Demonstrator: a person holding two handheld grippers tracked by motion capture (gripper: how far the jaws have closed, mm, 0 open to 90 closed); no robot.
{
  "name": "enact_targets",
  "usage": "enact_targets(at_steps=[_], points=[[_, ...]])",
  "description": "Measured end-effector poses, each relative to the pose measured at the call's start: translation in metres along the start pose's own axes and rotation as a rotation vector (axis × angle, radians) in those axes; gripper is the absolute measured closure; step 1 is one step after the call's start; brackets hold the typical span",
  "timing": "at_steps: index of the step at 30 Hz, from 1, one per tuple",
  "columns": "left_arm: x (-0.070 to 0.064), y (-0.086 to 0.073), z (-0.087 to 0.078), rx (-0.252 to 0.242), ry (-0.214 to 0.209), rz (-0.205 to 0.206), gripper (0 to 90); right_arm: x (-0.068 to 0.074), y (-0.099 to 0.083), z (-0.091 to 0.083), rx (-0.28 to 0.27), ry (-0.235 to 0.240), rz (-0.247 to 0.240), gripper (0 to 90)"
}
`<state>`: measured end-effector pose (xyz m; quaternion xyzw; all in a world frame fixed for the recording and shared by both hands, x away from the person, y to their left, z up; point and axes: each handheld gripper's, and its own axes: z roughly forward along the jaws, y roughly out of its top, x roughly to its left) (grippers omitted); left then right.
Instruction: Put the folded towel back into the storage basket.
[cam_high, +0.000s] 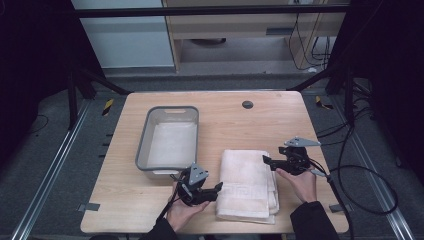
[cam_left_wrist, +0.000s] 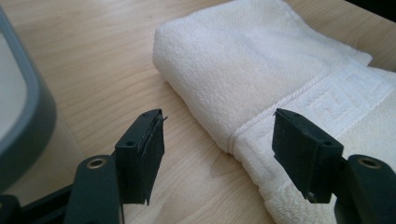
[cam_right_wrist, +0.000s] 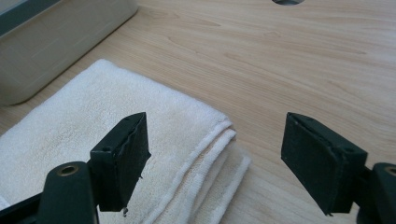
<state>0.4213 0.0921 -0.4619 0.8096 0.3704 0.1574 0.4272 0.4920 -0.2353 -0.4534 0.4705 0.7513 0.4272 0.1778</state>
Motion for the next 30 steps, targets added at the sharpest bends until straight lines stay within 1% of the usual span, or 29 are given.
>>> enact_targets(at_steps=[4, 6, 7, 8, 11, 12, 13, 17, 18, 20, 22, 24, 28, 29, 30], points=[[-0.002, -0.004, 0.007, 0.023, -0.005, 0.004, 33.1, -0.003, -0.004, 0.005, 0.007, 0.006, 0.040, 23.4], [-0.004, -0.005, 0.011, 0.034, -0.008, 0.004, 32.6, -0.004, -0.006, 0.007, 0.013, 0.002, 0.040, 23.4], [-0.004, -0.006, 0.013, 0.037, -0.008, 0.003, 32.3, -0.004, -0.007, 0.008, 0.017, 0.005, 0.046, 23.5], [-0.005, -0.007, 0.015, 0.041, -0.014, 0.002, 32.1, -0.004, -0.007, 0.010, 0.022, 0.007, 0.044, 23.5], [-0.008, -0.010, 0.020, 0.054, -0.016, 0.006, 31.3, -0.003, -0.010, 0.017, 0.040, 0.010, 0.045, 23.5], [-0.008, -0.010, 0.020, 0.054, -0.016, 0.006, 31.2, -0.003, -0.010, 0.017, 0.040, 0.010, 0.045, 23.5], [-0.009, -0.011, 0.022, 0.058, -0.015, 0.003, 31.1, -0.003, -0.011, 0.022, 0.054, 0.007, 0.043, 23.5], [-0.008, -0.013, 0.024, 0.060, -0.020, -0.005, 30.8, -0.003, -0.014, 0.029, 0.081, 0.005, 0.042, 23.6], [-0.009, -0.013, 0.024, 0.063, -0.025, -0.010, 30.7, -0.003, -0.015, 0.031, 0.083, 0.004, 0.042, 23.6], [-0.009, -0.013, 0.025, 0.068, -0.027, -0.005, 30.1, -0.002, -0.015, 0.032, 0.086, 0.006, 0.048, 23.8], [-0.012, -0.014, 0.027, 0.076, -0.039, -0.004, 29.4, -0.002, -0.016, 0.033, 0.088, 0.005, 0.045, 24.0], [-0.014, -0.015, 0.028, 0.076, -0.036, 0.006, 29.7, -0.003, -0.018, 0.035, 0.100, 0.004, 0.054, 24.1], [-0.017, -0.016, 0.030, 0.089, -0.032, 0.001, 32.2, -0.003, -0.019, 0.037, 0.113, 0.008, 0.062, 24.8], [-0.018, -0.016, 0.031, 0.100, -0.027, 0.004, 32.2, -0.003, -0.019, 0.037, 0.117, 0.010, 0.068, 24.9], [-0.019, -0.017, 0.033, 0.104, -0.027, 0.004, 34.1, -0.003, -0.020, 0.039, 0.124, 0.014, 0.075, 25.2]])
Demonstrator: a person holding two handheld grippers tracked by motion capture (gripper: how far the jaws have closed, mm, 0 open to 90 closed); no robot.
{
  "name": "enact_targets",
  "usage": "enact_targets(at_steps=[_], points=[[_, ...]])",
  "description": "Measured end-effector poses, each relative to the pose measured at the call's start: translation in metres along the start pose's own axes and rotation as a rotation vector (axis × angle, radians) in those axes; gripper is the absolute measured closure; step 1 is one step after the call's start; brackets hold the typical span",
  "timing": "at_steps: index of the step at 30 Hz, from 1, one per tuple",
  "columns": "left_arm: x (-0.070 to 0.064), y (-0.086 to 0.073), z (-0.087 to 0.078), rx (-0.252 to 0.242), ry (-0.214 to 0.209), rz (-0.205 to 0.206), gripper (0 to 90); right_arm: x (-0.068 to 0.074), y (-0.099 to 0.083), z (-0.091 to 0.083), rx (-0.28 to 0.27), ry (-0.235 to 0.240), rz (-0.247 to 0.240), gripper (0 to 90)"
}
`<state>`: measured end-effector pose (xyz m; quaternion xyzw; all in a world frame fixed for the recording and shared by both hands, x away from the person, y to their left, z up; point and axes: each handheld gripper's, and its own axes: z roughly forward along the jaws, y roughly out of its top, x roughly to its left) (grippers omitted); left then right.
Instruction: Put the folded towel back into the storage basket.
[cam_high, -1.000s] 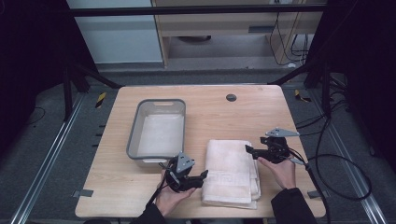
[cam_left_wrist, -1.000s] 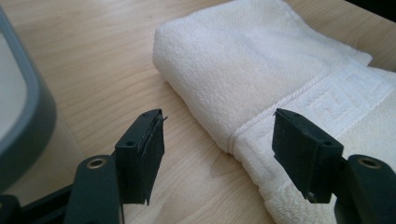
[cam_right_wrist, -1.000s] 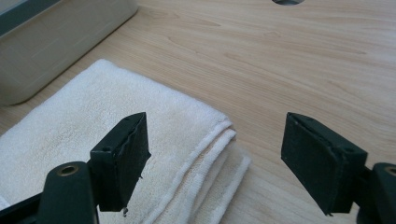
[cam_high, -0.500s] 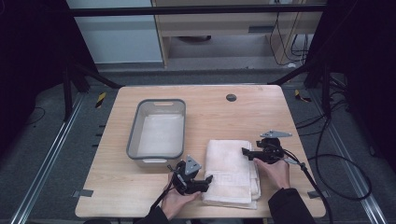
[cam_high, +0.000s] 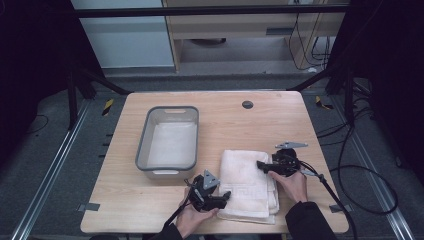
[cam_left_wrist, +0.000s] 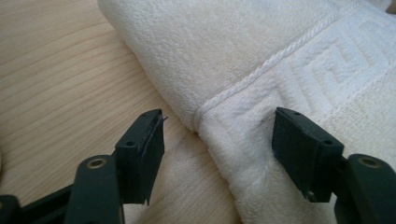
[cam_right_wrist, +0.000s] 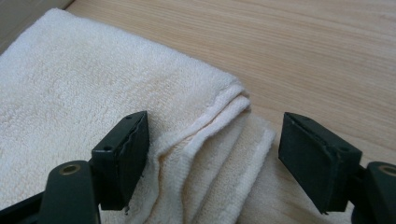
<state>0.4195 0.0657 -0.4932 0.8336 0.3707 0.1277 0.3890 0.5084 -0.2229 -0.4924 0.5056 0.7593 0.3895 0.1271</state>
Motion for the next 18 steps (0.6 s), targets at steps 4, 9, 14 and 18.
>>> enact_targets(at_steps=[4, 9, 14, 18], points=[[-0.0009, -0.0005, 0.0027, 0.012, 0.001, -0.008, 35.7, -0.0004, -0.0005, 0.0022, 0.013, 0.006, 0.011, 26.3], [0.0015, 0.0005, 0.0059, 0.026, -0.033, -0.031, 38.5, -0.0005, -0.0012, 0.0045, 0.031, 0.015, 0.037, 28.9], [0.0026, 0.0017, 0.0081, 0.035, -0.073, -0.055, 45.7, -0.0015, -0.0024, 0.0053, 0.035, 0.037, 0.060, 34.0], [0.0013, 0.0032, 0.0078, 0.047, -0.085, -0.055, 52.1, -0.0008, -0.0021, 0.0050, 0.044, 0.069, 0.081, 44.4]])
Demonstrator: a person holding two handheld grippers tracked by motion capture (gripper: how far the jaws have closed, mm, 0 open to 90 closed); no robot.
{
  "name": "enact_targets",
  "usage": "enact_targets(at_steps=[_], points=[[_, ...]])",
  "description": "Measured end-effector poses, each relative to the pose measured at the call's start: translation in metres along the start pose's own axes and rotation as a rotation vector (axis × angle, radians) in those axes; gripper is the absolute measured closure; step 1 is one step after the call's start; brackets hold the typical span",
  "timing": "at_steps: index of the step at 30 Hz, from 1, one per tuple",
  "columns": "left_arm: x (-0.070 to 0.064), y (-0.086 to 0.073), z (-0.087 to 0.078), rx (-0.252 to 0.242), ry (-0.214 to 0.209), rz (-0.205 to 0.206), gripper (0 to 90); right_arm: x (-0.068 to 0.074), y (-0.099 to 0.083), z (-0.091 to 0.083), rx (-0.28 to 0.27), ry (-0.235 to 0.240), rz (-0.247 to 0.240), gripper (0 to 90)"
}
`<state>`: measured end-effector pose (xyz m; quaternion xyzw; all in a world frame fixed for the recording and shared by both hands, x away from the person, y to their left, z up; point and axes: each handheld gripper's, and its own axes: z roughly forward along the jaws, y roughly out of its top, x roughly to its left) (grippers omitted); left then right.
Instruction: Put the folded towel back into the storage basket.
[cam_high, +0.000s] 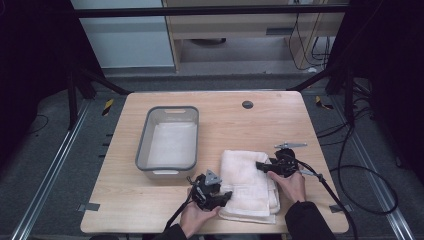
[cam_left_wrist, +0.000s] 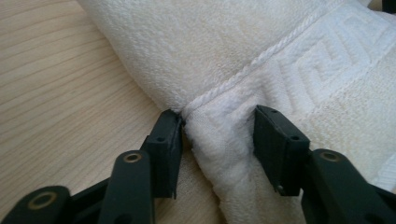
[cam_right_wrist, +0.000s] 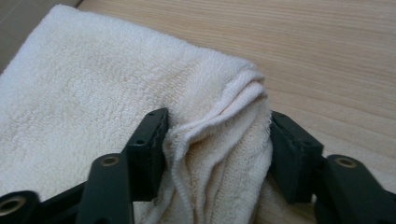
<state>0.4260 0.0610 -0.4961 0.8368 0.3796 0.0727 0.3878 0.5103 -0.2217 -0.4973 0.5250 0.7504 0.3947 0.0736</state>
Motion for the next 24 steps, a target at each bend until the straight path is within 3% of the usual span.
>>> enact_targets(at_steps=[9, 14, 24], points=[[-0.002, 0.002, -0.001, 0.011, -0.027, -0.009, 65.7, 0.002, 0.002, -0.002, 0.008, 0.056, 0.049, 64.8], [0.000, 0.001, -0.003, -0.006, -0.035, -0.012, 72.8, 0.005, 0.004, -0.006, -0.009, 0.052, 0.035, 66.2], [0.001, 0.001, -0.011, -0.041, -0.057, -0.024, 75.3, 0.014, 0.010, -0.020, -0.067, 0.059, -0.001, 67.2]])
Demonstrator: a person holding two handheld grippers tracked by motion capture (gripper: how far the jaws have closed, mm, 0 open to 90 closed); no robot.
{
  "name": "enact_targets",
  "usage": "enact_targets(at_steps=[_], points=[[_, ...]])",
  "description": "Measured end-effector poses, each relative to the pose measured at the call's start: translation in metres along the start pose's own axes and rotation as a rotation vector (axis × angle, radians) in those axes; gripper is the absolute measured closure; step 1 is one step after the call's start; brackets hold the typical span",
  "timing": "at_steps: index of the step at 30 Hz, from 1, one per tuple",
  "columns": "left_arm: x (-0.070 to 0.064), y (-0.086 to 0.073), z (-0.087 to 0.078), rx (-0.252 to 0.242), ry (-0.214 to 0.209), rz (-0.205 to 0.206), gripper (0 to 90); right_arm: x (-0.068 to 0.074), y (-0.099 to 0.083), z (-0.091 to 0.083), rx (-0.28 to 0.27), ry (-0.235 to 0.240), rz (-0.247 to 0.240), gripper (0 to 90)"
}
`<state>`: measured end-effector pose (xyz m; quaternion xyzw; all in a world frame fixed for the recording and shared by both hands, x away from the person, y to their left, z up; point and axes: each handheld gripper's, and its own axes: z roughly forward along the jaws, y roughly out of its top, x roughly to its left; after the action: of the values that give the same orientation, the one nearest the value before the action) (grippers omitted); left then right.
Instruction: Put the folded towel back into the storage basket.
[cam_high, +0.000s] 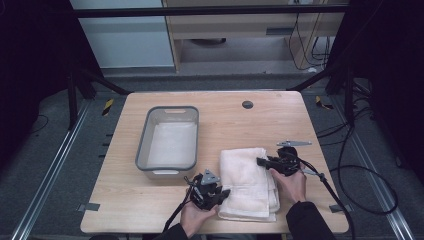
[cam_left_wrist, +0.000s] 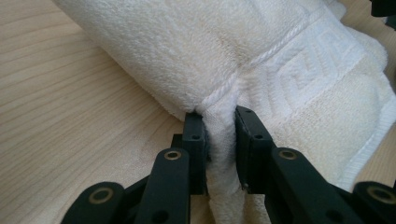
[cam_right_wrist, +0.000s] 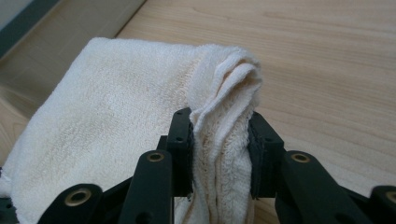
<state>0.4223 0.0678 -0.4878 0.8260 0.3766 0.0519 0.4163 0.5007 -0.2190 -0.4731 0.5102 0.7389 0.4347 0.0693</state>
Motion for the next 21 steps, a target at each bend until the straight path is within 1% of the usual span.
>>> enact_targets(at_steps=[3, 4, 5, 7, 9, 10, 12, 16, 19, 20, 21], points=[[0.000, 0.000, -0.006, -0.017, -0.001, 0.005, 75.4, 0.005, 0.003, -0.005, -0.022, 0.004, -0.024, 67.4], [0.000, 0.000, -0.006, -0.017, -0.001, 0.005, 75.4, 0.005, 0.003, -0.005, -0.022, 0.004, -0.024, 67.4], [0.000, 0.002, -0.009, -0.026, -0.001, 0.012, 75.5, 0.008, 0.005, -0.011, -0.038, 0.010, -0.024, 67.5], [-0.001, 0.003, -0.013, -0.036, -0.004, 0.010, 75.4, 0.011, 0.007, -0.015, -0.051, 0.012, -0.029, 67.6], [-0.001, 0.004, -0.015, -0.043, -0.006, 0.012, 75.5, 0.012, 0.007, -0.016, -0.056, 0.011, -0.032, 67.6], [-0.001, 0.006, -0.019, -0.053, -0.008, 0.014, 75.5, 0.015, 0.010, -0.020, -0.069, 0.009, -0.044, 67.8], [-0.001, 0.008, -0.022, -0.064, -0.008, 0.018, 75.5, 0.016, 0.011, -0.023, -0.073, 0.010, -0.037, 67.8], [-0.003, 0.011, -0.027, -0.077, -0.012, 0.024, 75.5, 0.018, 0.014, -0.027, -0.095, 0.018, -0.044, 67.8], [-0.004, 0.012, -0.029, -0.087, -0.015, 0.028, 75.6, 0.021, 0.017, -0.031, -0.101, 0.011, -0.050, 67.9], [-0.004, 0.013, -0.030, -0.092, -0.015, 0.029, 75.6, 0.022, 0.017, -0.032, -0.104, 0.009, -0.059, 68.0], [-0.005, 0.013, -0.031, -0.093, -0.016, 0.029, 75.6, 0.023, 0.018, -0.033, -0.104, 0.007, -0.056, 68.0]])
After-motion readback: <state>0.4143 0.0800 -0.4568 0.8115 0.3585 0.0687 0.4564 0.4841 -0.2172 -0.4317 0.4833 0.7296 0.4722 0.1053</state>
